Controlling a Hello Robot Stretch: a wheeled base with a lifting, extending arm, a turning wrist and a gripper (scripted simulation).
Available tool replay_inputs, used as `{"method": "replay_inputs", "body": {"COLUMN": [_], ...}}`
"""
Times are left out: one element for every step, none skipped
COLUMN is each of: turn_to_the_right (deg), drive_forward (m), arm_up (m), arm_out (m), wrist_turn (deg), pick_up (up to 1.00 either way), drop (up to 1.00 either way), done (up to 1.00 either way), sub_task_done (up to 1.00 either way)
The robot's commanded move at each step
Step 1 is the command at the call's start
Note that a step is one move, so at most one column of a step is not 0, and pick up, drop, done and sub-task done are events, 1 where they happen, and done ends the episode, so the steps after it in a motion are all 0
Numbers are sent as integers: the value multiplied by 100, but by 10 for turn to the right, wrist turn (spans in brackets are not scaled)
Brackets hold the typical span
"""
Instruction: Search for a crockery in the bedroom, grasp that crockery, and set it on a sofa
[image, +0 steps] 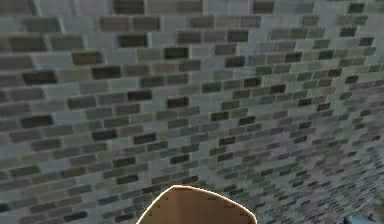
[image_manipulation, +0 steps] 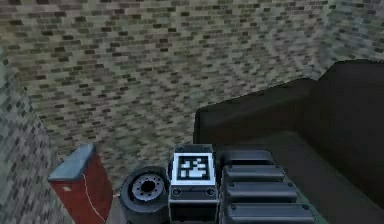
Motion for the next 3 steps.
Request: {"method": "replay_inputs", "body": {"turn_to_the_right": [-450,-450,-390], "drive_forward": [0,0,0], "arm_up": [0,0,0], "arm_out": [0,0,0], "wrist_turn": [0,0,0], "pick_up": [0,0,0], "drop": [0,0,0], "done": [0,0,0], "sub_task_done": [0,0,0]}}
